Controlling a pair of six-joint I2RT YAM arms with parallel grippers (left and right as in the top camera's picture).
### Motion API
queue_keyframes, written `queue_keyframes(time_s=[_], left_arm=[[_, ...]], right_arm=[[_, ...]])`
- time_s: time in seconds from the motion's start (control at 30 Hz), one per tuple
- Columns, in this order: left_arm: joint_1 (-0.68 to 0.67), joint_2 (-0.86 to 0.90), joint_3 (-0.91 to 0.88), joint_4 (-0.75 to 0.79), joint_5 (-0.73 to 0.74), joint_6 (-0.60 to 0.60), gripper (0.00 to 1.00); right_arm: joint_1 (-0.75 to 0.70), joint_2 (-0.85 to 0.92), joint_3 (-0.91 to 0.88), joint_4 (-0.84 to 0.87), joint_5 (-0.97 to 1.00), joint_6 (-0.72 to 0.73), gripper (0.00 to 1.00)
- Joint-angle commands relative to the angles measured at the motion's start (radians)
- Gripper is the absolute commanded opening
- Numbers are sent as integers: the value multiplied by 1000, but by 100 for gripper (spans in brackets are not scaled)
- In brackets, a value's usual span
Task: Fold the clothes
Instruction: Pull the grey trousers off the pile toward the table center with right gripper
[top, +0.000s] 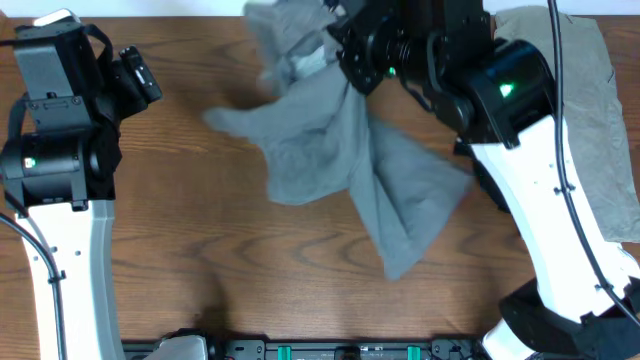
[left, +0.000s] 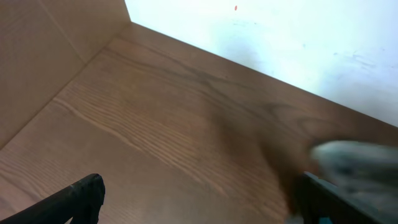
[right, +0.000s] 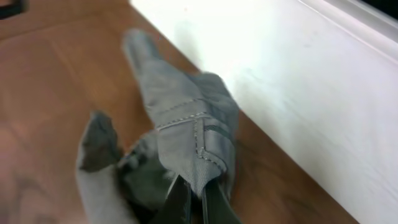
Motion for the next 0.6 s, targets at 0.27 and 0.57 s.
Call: queue_keyframes(time_s=[0.27, 0.57], left_arm=[[5, -19, 2, -8, 422, 261, 99], [5, 7, 0, -60, 818, 665, 98]], right_arm=[[23, 6, 8, -28, -2, -21, 1], [24, 8, 8, -73, -83, -64, 1]])
